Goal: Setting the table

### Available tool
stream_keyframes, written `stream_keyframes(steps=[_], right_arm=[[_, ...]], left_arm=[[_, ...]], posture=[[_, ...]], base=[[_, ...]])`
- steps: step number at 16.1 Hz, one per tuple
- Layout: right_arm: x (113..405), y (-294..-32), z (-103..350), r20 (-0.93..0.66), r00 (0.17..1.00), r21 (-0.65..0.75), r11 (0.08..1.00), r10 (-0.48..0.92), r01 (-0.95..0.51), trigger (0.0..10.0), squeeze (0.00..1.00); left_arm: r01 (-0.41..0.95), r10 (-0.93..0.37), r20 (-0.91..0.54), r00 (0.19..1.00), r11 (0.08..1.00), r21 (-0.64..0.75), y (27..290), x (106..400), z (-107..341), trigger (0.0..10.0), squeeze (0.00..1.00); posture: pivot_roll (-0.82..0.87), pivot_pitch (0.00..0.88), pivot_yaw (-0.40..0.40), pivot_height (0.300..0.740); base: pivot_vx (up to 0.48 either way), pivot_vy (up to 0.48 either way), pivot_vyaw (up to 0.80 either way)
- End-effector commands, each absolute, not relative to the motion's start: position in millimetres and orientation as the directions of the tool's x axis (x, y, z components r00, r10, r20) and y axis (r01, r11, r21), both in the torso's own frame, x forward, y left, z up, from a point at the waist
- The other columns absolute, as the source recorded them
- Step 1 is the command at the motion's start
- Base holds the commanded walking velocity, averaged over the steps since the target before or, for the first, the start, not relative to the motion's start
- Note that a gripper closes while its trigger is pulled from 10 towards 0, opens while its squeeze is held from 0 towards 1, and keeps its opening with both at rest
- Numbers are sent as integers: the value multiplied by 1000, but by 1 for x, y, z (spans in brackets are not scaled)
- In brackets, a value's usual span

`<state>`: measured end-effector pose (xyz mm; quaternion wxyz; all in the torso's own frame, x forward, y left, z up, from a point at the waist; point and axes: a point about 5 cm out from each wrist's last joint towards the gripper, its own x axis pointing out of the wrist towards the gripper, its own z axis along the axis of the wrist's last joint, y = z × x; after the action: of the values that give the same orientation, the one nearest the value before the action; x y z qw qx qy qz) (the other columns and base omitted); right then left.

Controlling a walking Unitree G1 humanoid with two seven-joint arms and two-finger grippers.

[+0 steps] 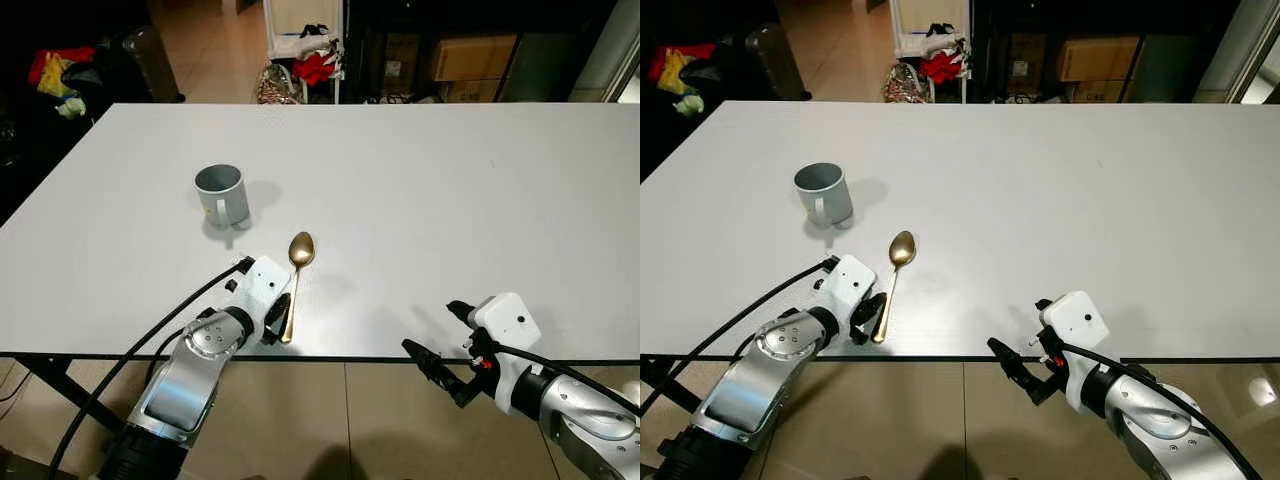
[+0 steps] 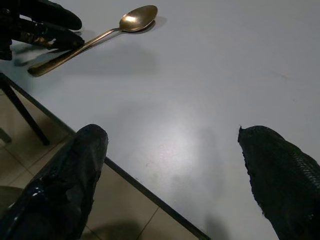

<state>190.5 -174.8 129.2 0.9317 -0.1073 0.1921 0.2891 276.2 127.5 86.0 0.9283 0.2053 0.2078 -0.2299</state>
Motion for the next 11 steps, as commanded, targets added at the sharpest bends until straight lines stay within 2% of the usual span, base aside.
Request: stream_keyframes(steps=[1, 6, 9, 10, 11], right_arm=[[189, -172, 133, -412, 752, -92, 797, 515, -596, 10000, 0], [190, -174, 133, -411, 756, -99, 799, 510, -593, 10000, 0], [193, -178, 136, -381, 796, -103, 834, 470, -542, 10000, 0], [197, -182, 137, -354, 840, -109, 874, 411, -474, 10000, 0], [205, -184, 142, -260, 915, -128, 928, 310, -350, 10000, 0]], left_arm=[[520, -349, -491, 798, 811, 269, 126, 276, 85, 10000, 0], [527, -359, -481, 800, 804, 277, 122, 278, 87, 10000, 0], [485, -335, -437, 835, 823, 295, 132, 283, 95, 10000, 0], [457, -329, -395, 858, 841, 291, 138, 284, 103, 10000, 0], [412, -325, -314, 892, 869, 273, 147, 286, 119, 10000, 0]], posture=[[-69, 0, 50, 740], [-69, 0, 48, 740], [-66, 0, 42, 740], [-59, 0, 38, 740], [-48, 0, 35, 740]], base=[[0, 0, 0], [0, 0, 0], [0, 0, 0], [0, 0, 0], [0, 0, 0]])
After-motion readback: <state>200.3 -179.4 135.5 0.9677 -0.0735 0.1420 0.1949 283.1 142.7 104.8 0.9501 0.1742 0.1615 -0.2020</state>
